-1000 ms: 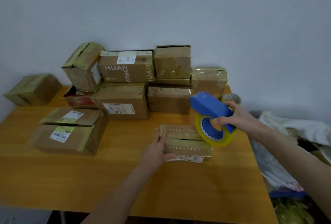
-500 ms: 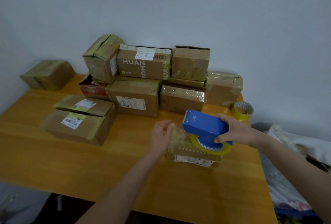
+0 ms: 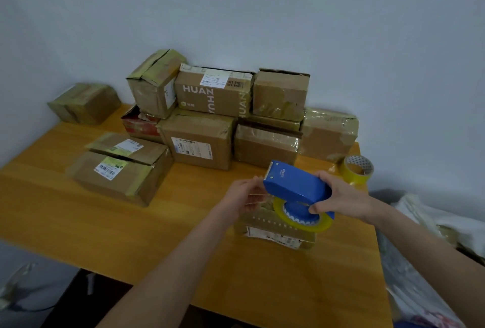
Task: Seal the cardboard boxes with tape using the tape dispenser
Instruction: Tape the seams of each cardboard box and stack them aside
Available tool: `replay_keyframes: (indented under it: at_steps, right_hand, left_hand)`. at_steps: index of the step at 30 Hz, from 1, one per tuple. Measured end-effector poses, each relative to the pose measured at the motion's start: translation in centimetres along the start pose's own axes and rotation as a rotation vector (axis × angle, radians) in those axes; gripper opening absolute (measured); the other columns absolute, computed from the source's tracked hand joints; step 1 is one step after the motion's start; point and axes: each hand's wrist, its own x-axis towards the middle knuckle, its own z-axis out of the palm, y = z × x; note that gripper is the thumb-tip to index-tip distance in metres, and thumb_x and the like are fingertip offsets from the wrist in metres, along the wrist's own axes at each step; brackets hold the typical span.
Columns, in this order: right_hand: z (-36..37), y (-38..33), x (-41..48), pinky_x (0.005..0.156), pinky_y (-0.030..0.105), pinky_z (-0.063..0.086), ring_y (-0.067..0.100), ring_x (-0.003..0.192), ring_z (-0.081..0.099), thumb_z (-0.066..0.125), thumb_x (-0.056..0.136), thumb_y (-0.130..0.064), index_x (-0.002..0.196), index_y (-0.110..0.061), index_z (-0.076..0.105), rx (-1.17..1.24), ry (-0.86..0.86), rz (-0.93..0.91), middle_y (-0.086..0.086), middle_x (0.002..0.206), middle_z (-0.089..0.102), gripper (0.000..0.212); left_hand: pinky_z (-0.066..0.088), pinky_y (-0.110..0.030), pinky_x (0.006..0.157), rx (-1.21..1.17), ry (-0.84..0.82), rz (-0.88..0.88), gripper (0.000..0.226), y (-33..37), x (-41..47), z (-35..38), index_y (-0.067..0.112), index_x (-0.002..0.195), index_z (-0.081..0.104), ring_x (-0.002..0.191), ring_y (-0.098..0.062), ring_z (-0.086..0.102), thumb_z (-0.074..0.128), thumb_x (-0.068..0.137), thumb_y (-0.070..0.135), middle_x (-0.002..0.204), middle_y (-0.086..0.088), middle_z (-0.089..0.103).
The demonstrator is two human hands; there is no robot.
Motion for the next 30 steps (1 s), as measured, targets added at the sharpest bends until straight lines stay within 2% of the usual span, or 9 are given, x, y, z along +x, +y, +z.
replay_keyframes:
  at_steps: [3,5,8,12,15,18,21,25,30]
  right_hand:
    - [0.0,-0.1,0.4,0.073,0.025,0.055,0.016,0.093,0.063,0.078,0.076,-0.008,0.110,-0.024,0.049,-0.035,0.008,-0.018,0.003,0.106,0.058,0.047]
    - [0.0,-0.4,0.6,0.073,0.024,0.056,0.016,0.093,0.063,0.078,0.076,-0.007,0.110,-0.024,0.049,-0.051,0.014,-0.030,0.003,0.106,0.058,0.047]
    - [0.1,-0.8,0.8,0.072,0.024,0.055,0.015,0.095,0.062,0.078,0.075,-0.008,0.112,-0.024,0.049,-0.097,0.016,-0.041,0.001,0.106,0.059,0.049]
    - [0.6,-1.4,1.4,0.069,0.021,0.053,0.012,0.093,0.061,0.080,0.074,-0.015,0.110,-0.030,0.048,-0.193,0.016,-0.082,-0.005,0.104,0.059,0.050]
    - [0.8,-1.9,1.8,0.071,0.022,0.052,0.009,0.092,0.060,0.080,0.074,-0.023,0.112,-0.036,0.047,-0.296,0.039,-0.131,-0.010,0.103,0.058,0.052]
    - [0.8,-2.8,1.9,0.079,0.033,0.056,0.010,0.094,0.060,0.080,0.073,-0.032,0.118,-0.040,0.045,-0.396,0.037,-0.163,-0.012,0.107,0.058,0.057]
    - [0.2,-3.2,1.8,0.081,0.038,0.056,0.010,0.095,0.060,0.078,0.068,-0.040,0.120,-0.042,0.044,-0.420,0.026,-0.181,-0.013,0.108,0.059,0.062]
    - [-1.2,-2.6,1.0,0.080,0.036,0.055,0.008,0.091,0.061,0.080,0.072,-0.034,0.117,-0.044,0.043,-0.484,0.050,-0.143,-0.013,0.104,0.060,0.059]
    - [-0.1,-2.4,0.7,0.078,0.033,0.055,0.010,0.090,0.059,0.078,0.071,-0.040,0.117,-0.044,0.041,-0.559,0.009,-0.113,-0.014,0.102,0.058,0.059]
  left_hand:
    - [0.046,-0.034,0.078,-0.081,0.019,-0.041,0.038,0.5,0.2,-0.6,0.011,0.098,0.063,0.089,-0.021,0.061,0.035,0.102,0.036,0.096,-0.008,0.069]
    - [0.048,-0.033,0.078,-0.033,0.001,-0.048,0.042,0.8,0.2,-1.0,0.010,0.105,0.065,0.092,-0.021,0.062,0.040,0.100,0.044,0.099,-0.007,0.069]
    - [0.051,-0.027,0.070,0.113,0.028,0.001,0.027,1.0,0.1,-1.2,0.010,0.099,0.066,0.080,-0.014,0.062,0.057,0.095,0.035,0.088,-0.004,0.068]
    - [0.051,-0.020,0.059,0.256,0.154,0.056,0.011,1.1,0.4,-1.4,0.011,0.087,0.064,0.064,-0.010,0.057,0.059,0.094,0.019,0.073,-0.003,0.063]
    - [0.050,-0.019,0.056,0.334,0.199,0.089,0.012,1.2,0.7,-1.9,0.009,0.090,0.067,0.063,-0.010,0.056,0.058,0.094,0.016,0.074,-0.004,0.064]
    - [0.048,-0.019,0.056,0.394,0.189,0.108,0.016,1.1,0.7,-2.4,0.013,0.083,0.066,0.064,-0.010,0.056,0.057,0.095,0.018,0.075,-0.004,0.063]
    - [0.046,-0.021,0.057,0.380,0.186,0.126,0.018,1.1,0.6,-3.3,0.014,0.079,0.066,0.065,-0.010,0.055,0.059,0.094,0.022,0.072,-0.002,0.062]
    - [0.045,-0.020,0.052,0.348,0.231,0.159,0.020,1.2,0.8,-6.0,0.011,0.077,0.071,0.061,-0.010,0.052,0.064,0.091,0.023,0.065,0.001,0.062]
    - [0.042,-0.020,0.049,0.525,0.265,0.151,0.021,-0.5,1.6,-6.7,0.015,0.075,0.071,0.058,-0.008,0.051,0.063,0.092,0.026,0.063,0.003,0.061]
